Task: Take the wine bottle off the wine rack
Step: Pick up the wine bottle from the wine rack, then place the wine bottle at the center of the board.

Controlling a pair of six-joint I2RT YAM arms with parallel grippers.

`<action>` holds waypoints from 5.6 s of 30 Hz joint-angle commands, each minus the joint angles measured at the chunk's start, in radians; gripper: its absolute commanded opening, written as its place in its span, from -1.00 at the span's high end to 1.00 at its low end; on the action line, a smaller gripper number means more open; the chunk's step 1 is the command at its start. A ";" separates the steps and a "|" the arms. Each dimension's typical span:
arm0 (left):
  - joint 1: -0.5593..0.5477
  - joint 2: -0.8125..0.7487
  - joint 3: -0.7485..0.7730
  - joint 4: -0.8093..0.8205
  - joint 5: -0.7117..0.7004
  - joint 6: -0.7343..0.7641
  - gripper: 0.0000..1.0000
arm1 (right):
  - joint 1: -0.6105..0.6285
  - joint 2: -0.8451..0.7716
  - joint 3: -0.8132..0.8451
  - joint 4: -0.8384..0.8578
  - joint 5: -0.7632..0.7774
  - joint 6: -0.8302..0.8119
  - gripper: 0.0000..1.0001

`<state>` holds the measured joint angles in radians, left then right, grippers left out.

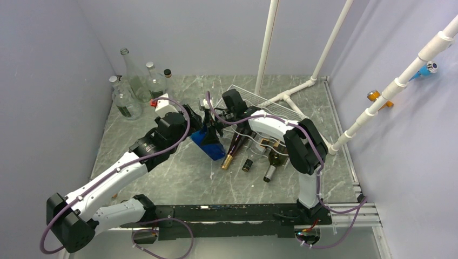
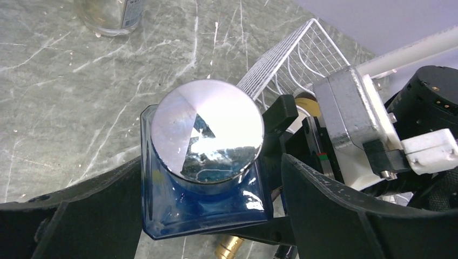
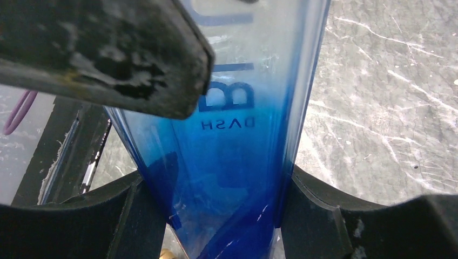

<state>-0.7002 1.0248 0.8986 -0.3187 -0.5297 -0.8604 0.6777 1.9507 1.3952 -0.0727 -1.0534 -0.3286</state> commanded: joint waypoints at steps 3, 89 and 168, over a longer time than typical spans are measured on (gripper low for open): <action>-0.007 0.013 0.040 0.025 -0.044 -0.025 -0.74 | -0.003 -0.039 0.021 0.127 -0.096 0.022 1.00; 0.088 -0.213 -0.009 0.363 0.260 0.593 1.00 | -0.106 -0.350 0.068 -0.627 0.024 -0.401 -0.99; 0.838 0.392 0.281 0.787 0.675 0.881 1.00 | -0.352 -0.609 -0.337 -0.208 -0.162 -0.182 -0.99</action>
<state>0.1291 1.4364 1.0687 0.2234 0.1066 0.0002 0.3302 1.3590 1.0649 -0.3264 -1.1728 -0.5133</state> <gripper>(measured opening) 0.646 0.994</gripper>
